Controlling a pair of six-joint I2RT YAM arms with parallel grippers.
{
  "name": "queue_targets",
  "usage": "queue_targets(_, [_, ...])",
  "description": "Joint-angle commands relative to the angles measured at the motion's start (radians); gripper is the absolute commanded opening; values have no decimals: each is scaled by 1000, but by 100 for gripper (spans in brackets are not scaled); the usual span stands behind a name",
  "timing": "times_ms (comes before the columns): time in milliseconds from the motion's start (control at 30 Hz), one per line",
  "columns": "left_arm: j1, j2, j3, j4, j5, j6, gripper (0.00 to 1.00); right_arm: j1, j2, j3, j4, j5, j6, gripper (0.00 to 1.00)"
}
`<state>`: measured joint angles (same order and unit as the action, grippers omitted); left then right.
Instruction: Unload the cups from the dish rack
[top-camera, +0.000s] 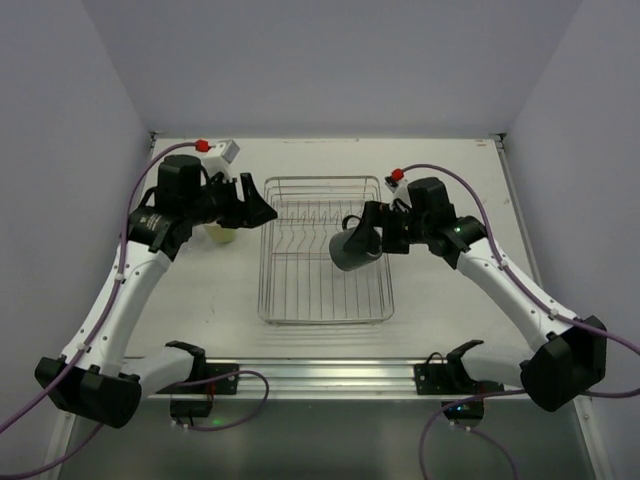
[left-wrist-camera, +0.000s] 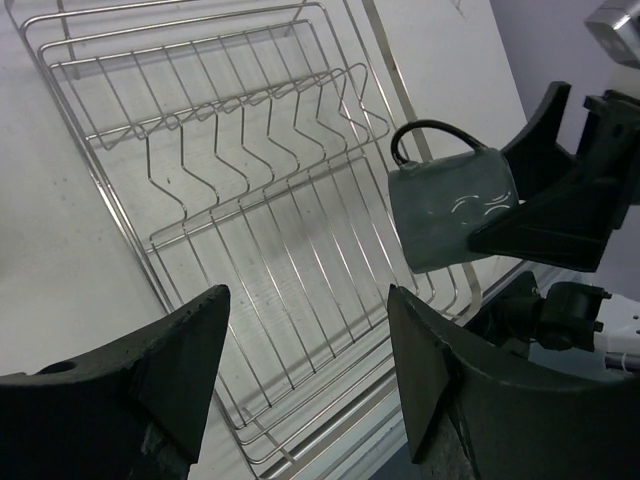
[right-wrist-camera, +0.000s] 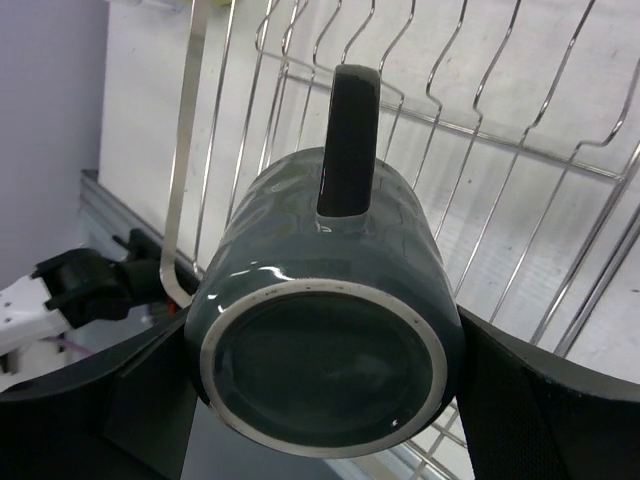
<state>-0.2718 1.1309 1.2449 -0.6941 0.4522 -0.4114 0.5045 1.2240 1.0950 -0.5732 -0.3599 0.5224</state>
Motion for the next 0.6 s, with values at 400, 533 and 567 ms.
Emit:
queue_targets(400, [-4, -137, -310, 428, 329, -328, 67, -158, 6, -313, 1077, -666, 663, 0])
queue_targets(533, [-10, -187, -398, 547, 333, -432, 66, -158, 34, -385, 1275, -614, 812, 0])
queue_targets(567, [-13, -204, -416, 609, 332, -449, 66, -159, 37, -394, 1336, -599, 852, 0])
